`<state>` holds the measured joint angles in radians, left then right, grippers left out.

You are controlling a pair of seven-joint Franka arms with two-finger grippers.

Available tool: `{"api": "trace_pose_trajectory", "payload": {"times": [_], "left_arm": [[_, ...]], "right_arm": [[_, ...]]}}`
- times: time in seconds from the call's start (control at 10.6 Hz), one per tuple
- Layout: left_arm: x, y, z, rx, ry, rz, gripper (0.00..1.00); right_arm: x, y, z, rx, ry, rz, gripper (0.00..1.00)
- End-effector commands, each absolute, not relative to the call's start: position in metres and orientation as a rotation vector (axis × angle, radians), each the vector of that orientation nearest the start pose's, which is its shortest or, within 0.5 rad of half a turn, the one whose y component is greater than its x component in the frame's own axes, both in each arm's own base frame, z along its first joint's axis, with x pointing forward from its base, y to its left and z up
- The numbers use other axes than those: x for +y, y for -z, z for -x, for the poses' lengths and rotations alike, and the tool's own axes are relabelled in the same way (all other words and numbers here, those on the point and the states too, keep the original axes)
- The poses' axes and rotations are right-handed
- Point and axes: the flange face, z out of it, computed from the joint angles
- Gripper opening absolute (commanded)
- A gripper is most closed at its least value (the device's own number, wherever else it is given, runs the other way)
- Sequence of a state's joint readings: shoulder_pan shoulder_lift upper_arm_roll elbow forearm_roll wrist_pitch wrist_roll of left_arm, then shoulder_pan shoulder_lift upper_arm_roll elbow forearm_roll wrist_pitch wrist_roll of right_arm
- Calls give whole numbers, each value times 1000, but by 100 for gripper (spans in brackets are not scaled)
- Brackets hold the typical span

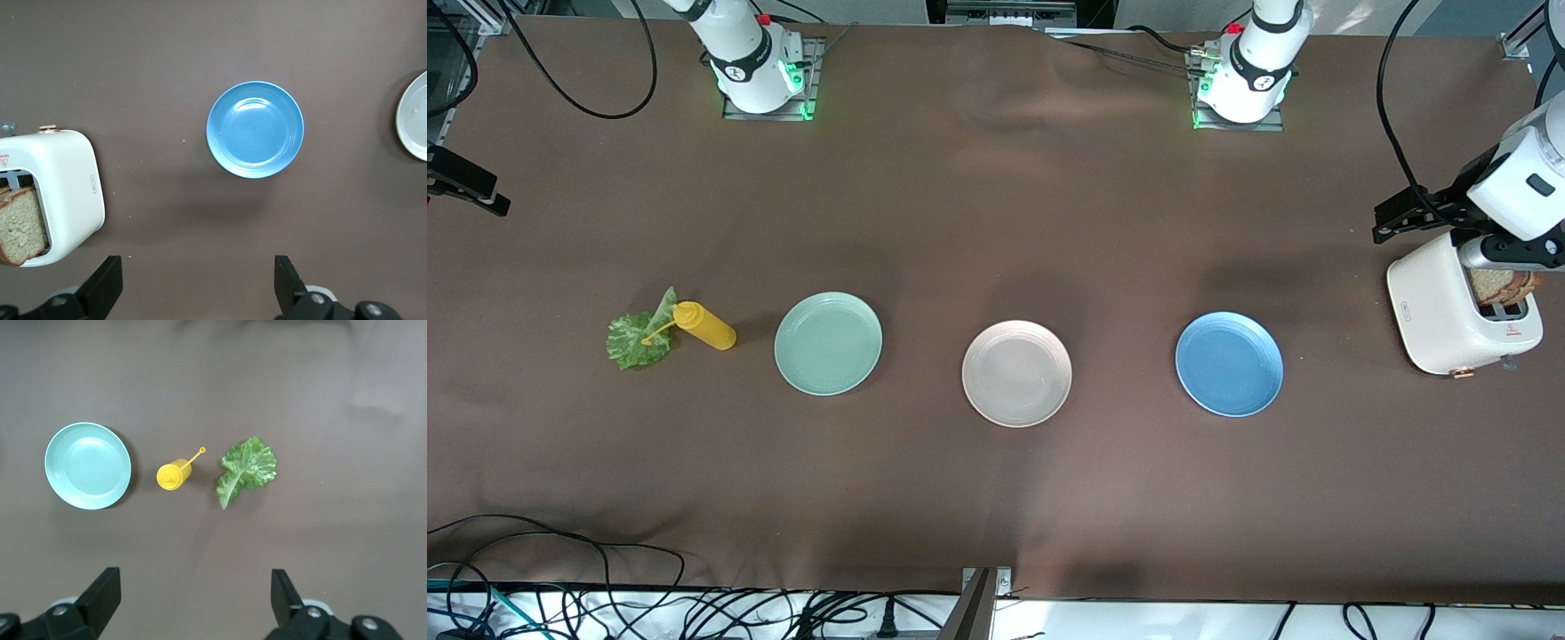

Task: Make sandwich on beige plate with both arms
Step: 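Lower the left gripper toward the bread slice in the toaster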

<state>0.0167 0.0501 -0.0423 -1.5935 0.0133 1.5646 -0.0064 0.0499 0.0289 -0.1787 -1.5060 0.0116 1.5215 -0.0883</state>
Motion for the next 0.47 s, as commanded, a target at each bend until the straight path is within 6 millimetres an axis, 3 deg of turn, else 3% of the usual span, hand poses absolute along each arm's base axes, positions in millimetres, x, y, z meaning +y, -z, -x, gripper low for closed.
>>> {"api": "trace_pose_trajectory", "payload": {"times": [0.0,0.38], "left_arm": [[-9,-585,-566,48,-140,3159,100],[-8,-582,-568,43,-145,3159,100]], "right_arm": [[-75,-647,-547,81,-13,3119,100],[-69,-650,-545,46,-14,3125,100]]}}
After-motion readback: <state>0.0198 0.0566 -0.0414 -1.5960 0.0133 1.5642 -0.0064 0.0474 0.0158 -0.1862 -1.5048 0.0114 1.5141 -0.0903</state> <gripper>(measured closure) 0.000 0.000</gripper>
